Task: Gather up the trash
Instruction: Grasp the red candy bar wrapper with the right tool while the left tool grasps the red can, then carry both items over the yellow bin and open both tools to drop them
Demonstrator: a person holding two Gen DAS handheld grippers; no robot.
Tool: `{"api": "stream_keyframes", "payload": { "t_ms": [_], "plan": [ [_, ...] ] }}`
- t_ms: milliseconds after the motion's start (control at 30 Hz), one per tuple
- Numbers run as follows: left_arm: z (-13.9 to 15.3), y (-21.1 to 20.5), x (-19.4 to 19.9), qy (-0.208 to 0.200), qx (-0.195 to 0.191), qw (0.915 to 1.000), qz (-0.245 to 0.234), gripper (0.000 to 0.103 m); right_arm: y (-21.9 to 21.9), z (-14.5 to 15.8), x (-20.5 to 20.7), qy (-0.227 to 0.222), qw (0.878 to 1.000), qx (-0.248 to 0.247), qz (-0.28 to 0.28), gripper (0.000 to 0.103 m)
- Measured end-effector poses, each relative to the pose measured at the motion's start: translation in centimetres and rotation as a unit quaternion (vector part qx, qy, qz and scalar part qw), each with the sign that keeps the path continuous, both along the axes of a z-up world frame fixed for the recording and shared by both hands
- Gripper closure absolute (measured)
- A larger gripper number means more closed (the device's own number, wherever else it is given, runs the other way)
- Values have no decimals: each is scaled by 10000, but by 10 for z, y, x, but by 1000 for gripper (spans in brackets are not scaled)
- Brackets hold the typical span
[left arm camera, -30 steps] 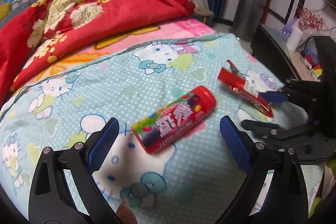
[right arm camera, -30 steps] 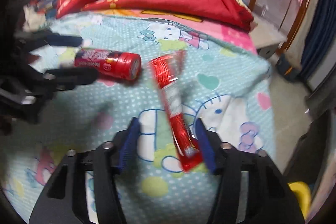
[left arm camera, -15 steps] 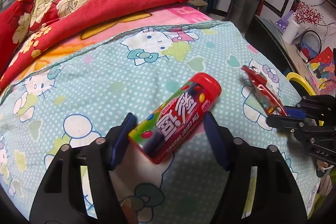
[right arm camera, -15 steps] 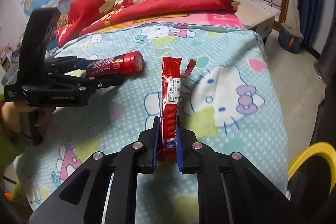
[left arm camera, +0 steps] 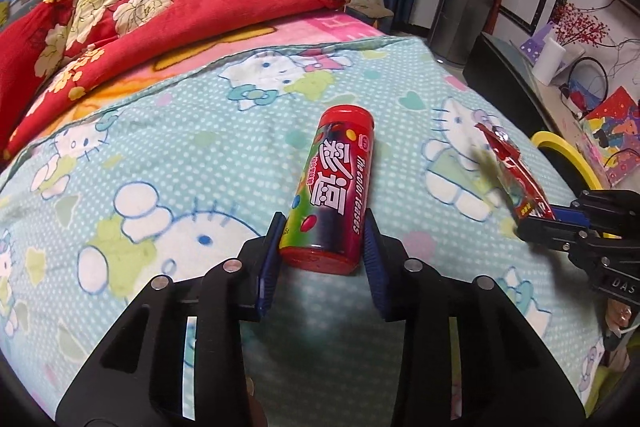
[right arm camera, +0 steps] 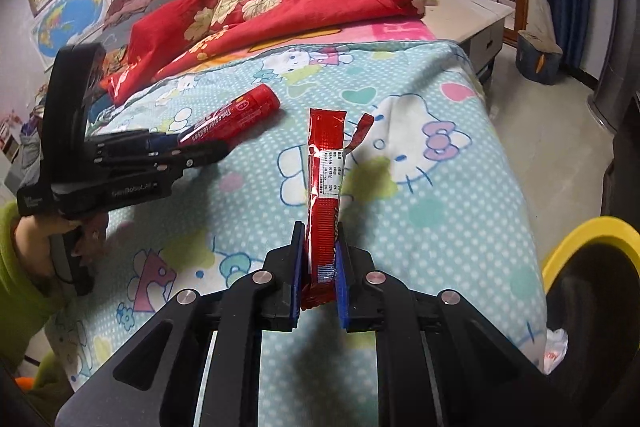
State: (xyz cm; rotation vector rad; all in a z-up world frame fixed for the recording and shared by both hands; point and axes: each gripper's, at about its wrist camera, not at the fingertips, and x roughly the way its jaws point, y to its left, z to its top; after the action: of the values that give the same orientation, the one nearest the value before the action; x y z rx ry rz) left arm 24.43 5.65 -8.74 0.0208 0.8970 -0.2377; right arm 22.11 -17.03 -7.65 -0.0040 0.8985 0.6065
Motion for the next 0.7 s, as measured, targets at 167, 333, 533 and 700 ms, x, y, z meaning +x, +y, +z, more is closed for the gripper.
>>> {"api": "stream_keyframes", "payload": {
  "t_ms": [167, 333, 533, 700],
  "plan": [
    [2, -17, -14, -72, -114, 9998, -145, 74, -12, -2, -7, 36, 9999, 71, -140, 90],
    [6, -41, -28, -131, -219, 9990, -368, 75, -28, 1, -13, 28, 9993, 161, -325, 90],
    [12, -64, -43, -225, -401, 9977, -493, 76, -48, 10, -17, -65, 9982, 248, -535, 90],
    [20, -78, -53, -303, -551, 9961, -619, 76, -66, 17, -20, -140, 9970, 296, -706, 90]
  ]
}}
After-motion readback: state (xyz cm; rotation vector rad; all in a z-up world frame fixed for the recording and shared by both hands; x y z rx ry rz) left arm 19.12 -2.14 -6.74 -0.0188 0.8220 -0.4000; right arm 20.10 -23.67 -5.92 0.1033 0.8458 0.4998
